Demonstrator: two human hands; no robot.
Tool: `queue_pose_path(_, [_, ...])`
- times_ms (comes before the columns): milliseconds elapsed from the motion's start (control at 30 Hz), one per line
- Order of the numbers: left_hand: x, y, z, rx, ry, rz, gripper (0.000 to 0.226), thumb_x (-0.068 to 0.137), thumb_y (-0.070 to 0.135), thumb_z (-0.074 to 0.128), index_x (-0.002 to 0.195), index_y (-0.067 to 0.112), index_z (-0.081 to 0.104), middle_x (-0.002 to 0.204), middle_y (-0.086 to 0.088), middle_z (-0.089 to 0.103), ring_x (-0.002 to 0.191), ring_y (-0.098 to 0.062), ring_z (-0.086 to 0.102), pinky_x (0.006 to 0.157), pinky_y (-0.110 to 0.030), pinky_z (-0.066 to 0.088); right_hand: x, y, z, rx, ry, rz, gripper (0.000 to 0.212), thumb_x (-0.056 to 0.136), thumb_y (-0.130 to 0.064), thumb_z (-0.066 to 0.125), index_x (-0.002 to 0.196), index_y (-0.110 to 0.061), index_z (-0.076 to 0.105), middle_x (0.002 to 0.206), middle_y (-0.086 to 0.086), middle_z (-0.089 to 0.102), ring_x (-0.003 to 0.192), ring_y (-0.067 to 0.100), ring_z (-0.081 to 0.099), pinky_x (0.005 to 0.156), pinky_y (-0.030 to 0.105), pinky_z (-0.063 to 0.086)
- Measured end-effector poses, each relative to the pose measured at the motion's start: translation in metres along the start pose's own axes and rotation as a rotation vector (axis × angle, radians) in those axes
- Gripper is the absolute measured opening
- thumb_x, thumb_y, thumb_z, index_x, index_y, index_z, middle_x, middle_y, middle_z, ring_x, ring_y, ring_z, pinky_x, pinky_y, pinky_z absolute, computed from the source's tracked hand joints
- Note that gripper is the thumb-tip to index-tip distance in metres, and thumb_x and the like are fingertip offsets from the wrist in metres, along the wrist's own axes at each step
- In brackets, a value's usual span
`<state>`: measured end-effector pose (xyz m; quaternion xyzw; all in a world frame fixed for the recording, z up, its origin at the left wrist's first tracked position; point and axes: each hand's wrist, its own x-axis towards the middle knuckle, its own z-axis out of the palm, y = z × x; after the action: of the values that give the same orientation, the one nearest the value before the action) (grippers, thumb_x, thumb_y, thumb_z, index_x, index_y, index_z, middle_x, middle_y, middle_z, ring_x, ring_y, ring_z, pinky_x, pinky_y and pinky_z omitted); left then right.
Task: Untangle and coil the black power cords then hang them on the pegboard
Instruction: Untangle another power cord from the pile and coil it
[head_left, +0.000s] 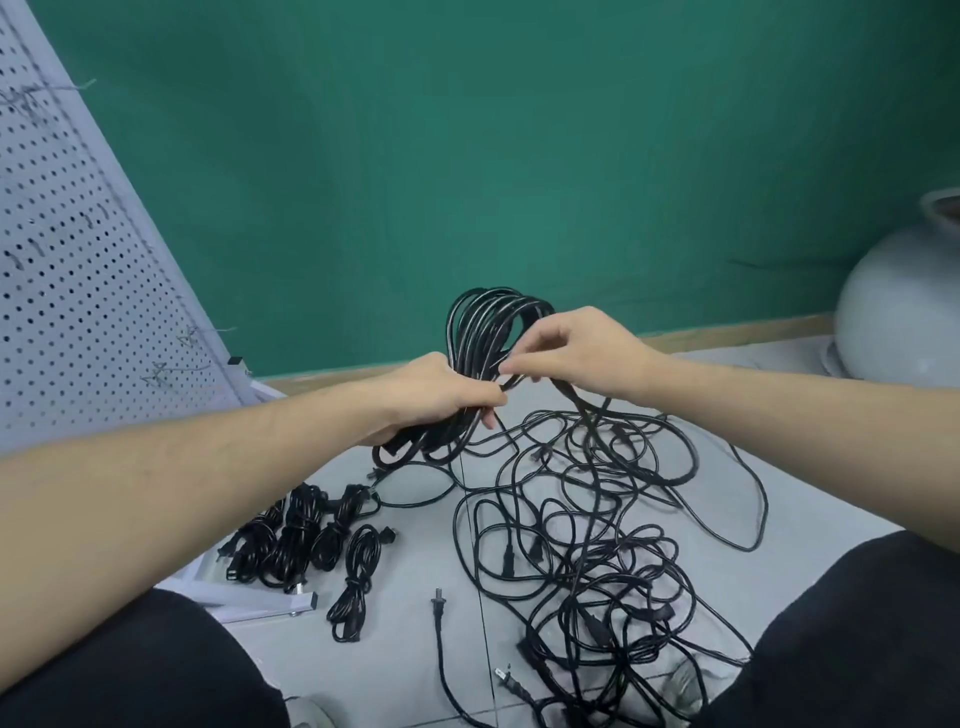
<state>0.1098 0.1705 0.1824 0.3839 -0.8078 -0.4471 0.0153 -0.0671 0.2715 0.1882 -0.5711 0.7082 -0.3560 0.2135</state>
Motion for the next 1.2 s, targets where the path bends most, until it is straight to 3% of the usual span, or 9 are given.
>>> queue_pose_path(200, [-0.001,0.008,0.000,-0.155,0.171,0.066,0.034,0.082,0.024,0.062,0.049,0.017,0.063,0.046,0.004,0.048,0.045,-0.016,0.041,0.049,-0.024,0.037,0.000,0.018,0.000,0.062,0.160,-0.109,0.019,0.089,-0.027,0.076,0.097,-0.022,0.060,0.099,-0.011,0.068,0.093,0.001,0.063,0.086,0.022,0.048])
queue_pose_path(267, [-0.001,0.009,-0.002,-0.187,0.199,0.069,0.035,0.083,0.020,0.060,0.048,0.017,0.061,0.044,0.006,0.048,0.042,-0.014,0.040,0.047,-0.023,0.035,0.001,0.020,-0.004,0.041,0.192,0.016,0.028,0.092,-0.045,0.069,0.098,-0.020,0.057,0.098,-0.008,0.067,0.087,0.004,0.060,0.084,0.026,0.047])
queue_pose_path(367, [-0.002,0.007,-0.003,-0.217,0.230,0.072,0.030,0.082,0.018,0.059,0.052,0.014,0.062,0.045,0.005,0.045,0.042,-0.014,0.039,0.046,-0.025,0.035,-0.002,0.018,-0.005,0.026,-0.092,0.346,0.056,0.095,-0.072,0.039,0.100,-0.022,0.064,0.091,-0.002,0.077,0.080,0.012,0.068,0.088,0.037,0.055])
queue_pose_path(467, [0.000,0.003,-0.005,-0.217,0.252,0.064,0.027,0.079,0.018,0.059,0.052,0.015,0.061,0.047,0.003,0.041,0.045,-0.016,0.036,0.047,-0.027,0.033,-0.006,0.017,-0.002,0.027,-0.256,0.487,0.077,0.093,-0.079,0.028,0.089,-0.016,0.072,0.065,0.000,0.068,0.058,0.017,0.061,0.066,0.030,0.054])
queue_pose_path(567, [0.003,-0.002,-0.008,-0.222,0.274,0.023,0.031,0.080,0.022,0.058,0.050,0.017,0.060,0.049,0.002,0.038,0.047,-0.017,0.034,0.051,-0.028,0.031,-0.006,0.013,-0.006,-0.008,-0.178,0.490,0.071,0.090,-0.079,0.040,0.085,-0.015,0.069,0.064,-0.002,0.044,0.053,0.016,0.043,0.052,0.023,0.038])
queue_pose_path(800, [0.007,-0.017,-0.018,-0.326,0.315,-0.126,0.032,0.084,0.027,0.055,0.056,0.014,0.064,0.051,-0.001,0.042,0.044,-0.017,0.036,0.051,-0.026,0.033,0.002,0.016,-0.013,-0.175,0.246,-0.155,0.031,0.088,-0.048,0.071,0.070,-0.024,0.065,0.062,-0.014,0.054,0.062,0.002,0.047,0.064,0.019,0.035])
queue_pose_path(933, [0.010,-0.018,-0.022,-0.461,0.326,-0.151,0.027,0.082,0.028,0.054,0.062,0.015,0.069,0.054,-0.002,0.046,0.048,-0.019,0.039,0.051,-0.027,0.036,0.000,0.020,-0.009,-0.659,0.164,-0.553,0.043,0.087,-0.063,0.057,0.066,-0.028,0.070,0.075,-0.012,0.050,0.075,0.013,0.040,0.071,0.034,0.033])
queue_pose_path(1033, [0.008,-0.014,-0.024,-0.533,0.332,-0.103,0.024,0.081,0.028,0.055,0.068,0.014,0.069,0.056,-0.006,0.047,0.053,-0.023,0.041,0.051,-0.029,0.034,-0.006,0.017,-0.003,-0.718,0.003,-0.346,0.025,0.090,-0.050,0.067,0.094,-0.026,0.065,0.095,-0.009,0.054,0.079,0.014,0.045,0.082,0.040,0.043])
queue_pose_path(1200, [0.002,-0.008,-0.017,-0.466,0.311,0.066,0.022,0.069,0.030,0.059,0.057,0.015,0.070,0.083,-0.019,0.060,0.075,-0.028,0.051,0.056,-0.033,0.040,0.000,0.015,0.005,-0.600,0.036,0.065,0.062,0.086,-0.044,0.072,0.137,-0.033,0.036,0.125,-0.002,0.047,0.092,0.032,0.063,0.083,0.042,0.052])
